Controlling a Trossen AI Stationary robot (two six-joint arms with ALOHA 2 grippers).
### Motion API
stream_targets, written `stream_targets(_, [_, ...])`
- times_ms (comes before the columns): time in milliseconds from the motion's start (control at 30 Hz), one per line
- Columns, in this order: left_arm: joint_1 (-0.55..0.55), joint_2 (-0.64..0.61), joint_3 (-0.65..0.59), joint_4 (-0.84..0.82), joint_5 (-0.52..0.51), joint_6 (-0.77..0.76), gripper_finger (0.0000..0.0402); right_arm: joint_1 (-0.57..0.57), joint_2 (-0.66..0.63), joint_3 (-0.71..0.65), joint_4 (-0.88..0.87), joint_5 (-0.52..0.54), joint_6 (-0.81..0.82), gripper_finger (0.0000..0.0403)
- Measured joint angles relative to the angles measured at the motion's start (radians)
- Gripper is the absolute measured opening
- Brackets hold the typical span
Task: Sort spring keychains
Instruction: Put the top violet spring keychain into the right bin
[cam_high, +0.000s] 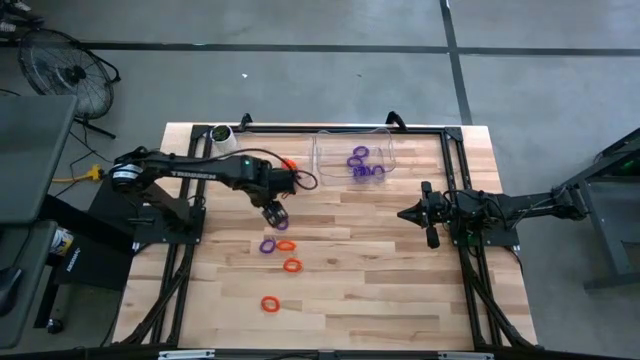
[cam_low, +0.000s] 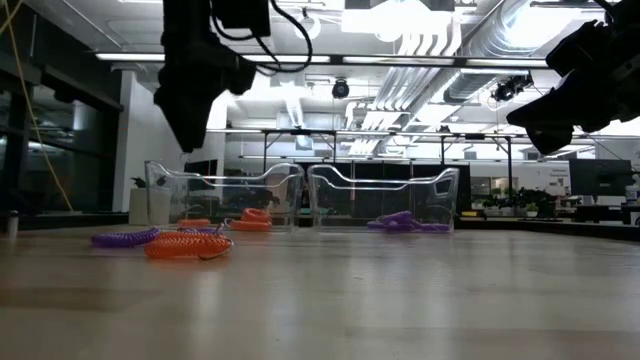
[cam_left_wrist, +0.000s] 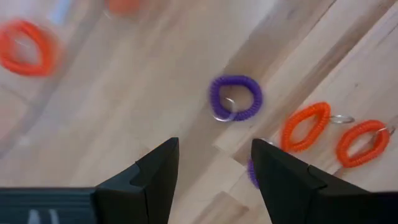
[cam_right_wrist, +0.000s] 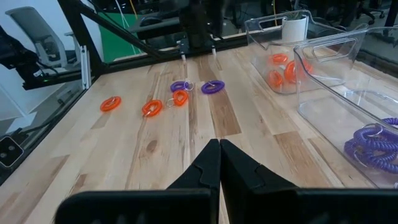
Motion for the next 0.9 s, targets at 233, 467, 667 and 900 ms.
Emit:
stream_targets(233, [0.002,0.101,-0.001,0.025,0.055,-0.101,0.0197,0.0,0.0,0.0,0.0,0.0,0.0,0.0])
stream_targets(467, [0.002,0.182,0.001,0.071,0.073,-0.129,0.0197,0.0,0.0,0.0,0.001,0.0,0.0,0.0])
stream_targets(667, [0.002,0.238,-0.001,0.083,0.06,-0.128,0.0197,0.0,0.0,0.0,0.0,0.0,0.0,0.0])
stream_targets(900, [0.003,0.3,0.001,0.12,0.052,-0.13,0.0197,0.0,-0.001,0.0,0.003,0.0,0.0,0.0])
